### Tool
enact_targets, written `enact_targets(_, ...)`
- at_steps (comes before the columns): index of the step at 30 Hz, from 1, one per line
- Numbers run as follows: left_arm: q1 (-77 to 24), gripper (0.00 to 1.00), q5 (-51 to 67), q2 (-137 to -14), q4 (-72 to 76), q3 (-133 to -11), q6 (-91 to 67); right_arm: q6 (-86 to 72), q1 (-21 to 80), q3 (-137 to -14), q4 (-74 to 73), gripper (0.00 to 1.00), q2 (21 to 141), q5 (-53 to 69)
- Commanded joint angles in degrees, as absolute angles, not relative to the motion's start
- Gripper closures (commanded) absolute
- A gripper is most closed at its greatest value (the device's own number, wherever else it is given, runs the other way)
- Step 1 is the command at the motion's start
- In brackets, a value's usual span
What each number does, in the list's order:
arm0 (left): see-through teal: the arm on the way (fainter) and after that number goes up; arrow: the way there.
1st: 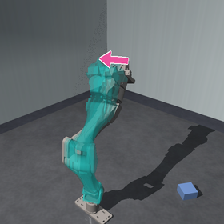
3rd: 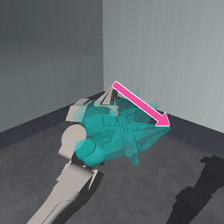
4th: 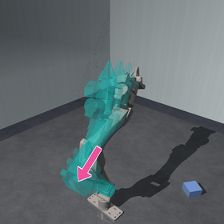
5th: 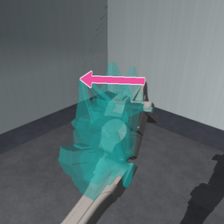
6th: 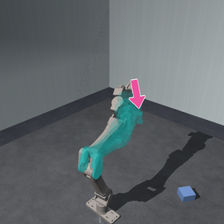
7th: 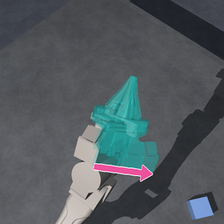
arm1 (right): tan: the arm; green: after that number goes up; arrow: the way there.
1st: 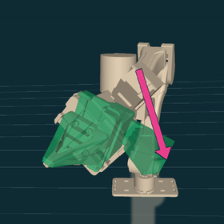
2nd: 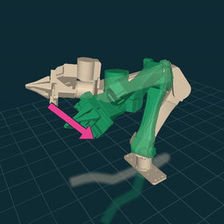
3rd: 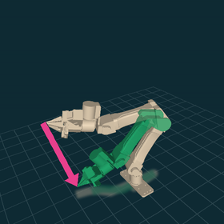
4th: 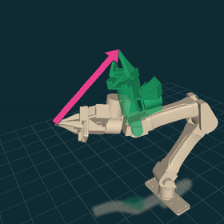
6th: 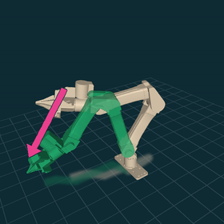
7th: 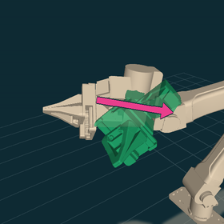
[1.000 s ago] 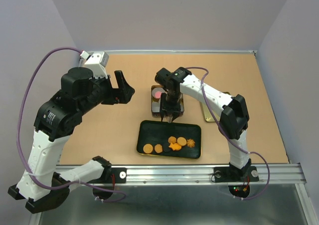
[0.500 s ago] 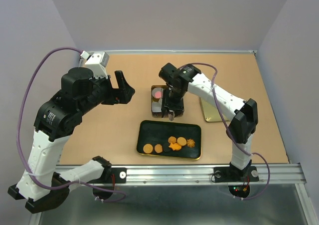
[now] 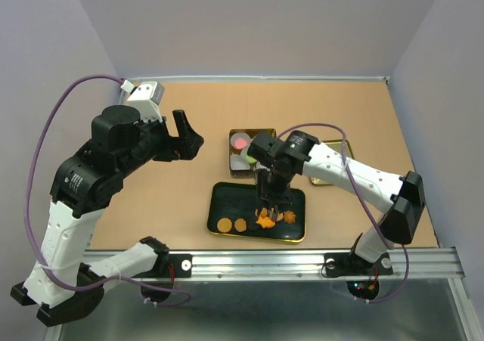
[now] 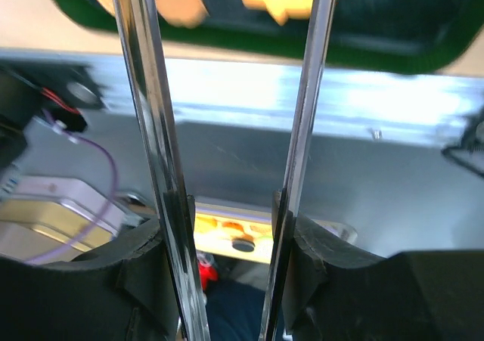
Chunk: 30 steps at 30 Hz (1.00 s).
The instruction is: Pack the cookies
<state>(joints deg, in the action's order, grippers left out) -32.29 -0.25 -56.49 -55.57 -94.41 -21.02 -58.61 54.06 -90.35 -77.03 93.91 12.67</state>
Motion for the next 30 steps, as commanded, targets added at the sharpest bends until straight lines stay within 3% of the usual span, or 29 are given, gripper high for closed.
enact_targets(1,-32.52,0.01,-0.26,-55.20,-53.88,-93.69,-21.44,-67.12,58.00,-84.13,-74.19,0.50,87.02,13.80)
enact_targets(11,-32.52,0.01,2.99,-54.41,-52.56,-91.14,-22.85,-76.64,66.53,-72.78,-68.29,0.50,81.12,14.68)
enact_targets(30,-32.52,0.01,3.87,-52.47,-52.12,-87.89,-23.64,-83.67,70.14,-62.14,-61.44,0.50,75.93,17.05)
